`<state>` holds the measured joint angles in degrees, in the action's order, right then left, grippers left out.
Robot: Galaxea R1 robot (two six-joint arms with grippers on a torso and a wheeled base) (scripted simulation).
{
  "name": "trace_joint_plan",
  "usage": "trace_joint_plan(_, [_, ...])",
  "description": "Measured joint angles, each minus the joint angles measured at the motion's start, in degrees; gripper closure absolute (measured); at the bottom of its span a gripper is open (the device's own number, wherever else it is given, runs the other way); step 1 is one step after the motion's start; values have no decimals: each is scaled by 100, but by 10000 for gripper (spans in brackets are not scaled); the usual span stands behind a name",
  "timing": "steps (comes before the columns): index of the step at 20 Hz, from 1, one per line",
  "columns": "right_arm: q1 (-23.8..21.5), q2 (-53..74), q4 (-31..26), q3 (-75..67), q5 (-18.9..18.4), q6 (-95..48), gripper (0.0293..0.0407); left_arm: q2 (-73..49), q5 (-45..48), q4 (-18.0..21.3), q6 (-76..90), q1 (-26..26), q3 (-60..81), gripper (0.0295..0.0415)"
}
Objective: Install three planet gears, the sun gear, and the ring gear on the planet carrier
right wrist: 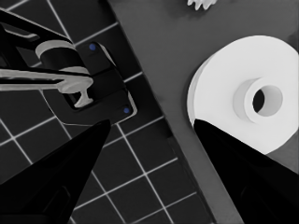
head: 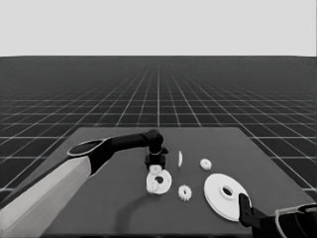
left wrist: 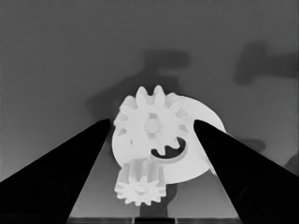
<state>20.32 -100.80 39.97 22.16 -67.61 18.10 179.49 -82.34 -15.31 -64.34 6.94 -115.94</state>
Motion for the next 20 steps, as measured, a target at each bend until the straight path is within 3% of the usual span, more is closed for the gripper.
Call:
trace_joint_plan(3, [0, 0, 0, 0, 0, 0, 315, -218, -361, 545, -362, -647, 656, 326])
trace_joint_plan(10, [0, 0, 0, 0, 0, 0, 315, -232, -423, 708, -392, -815, 712, 326])
trace_joint_plan(11, [0, 0, 0, 0, 0, 0, 315, -1752, 1502, 322, 2363, -1261, 3364, 302])
trace_joint_plan(12, [0, 0, 0, 0, 0, 0, 315, -3989, 2683, 89, 4833, -1837, 5755, 296])
trace_joint_plan(13, [0, 0, 0, 0, 0, 0, 315, -5674, 3370, -51, 6320, -2187, 7152, 310])
trace_joint_plan(15, [0, 0, 0, 0, 0, 0, 315, -7159, 4016, -178, 7709, -2491, 8494, 323])
trace_joint_plan(20, [0, 0, 0, 0, 0, 0, 315, -7846, 4334, -241, 8392, -2642, 9152, 326])
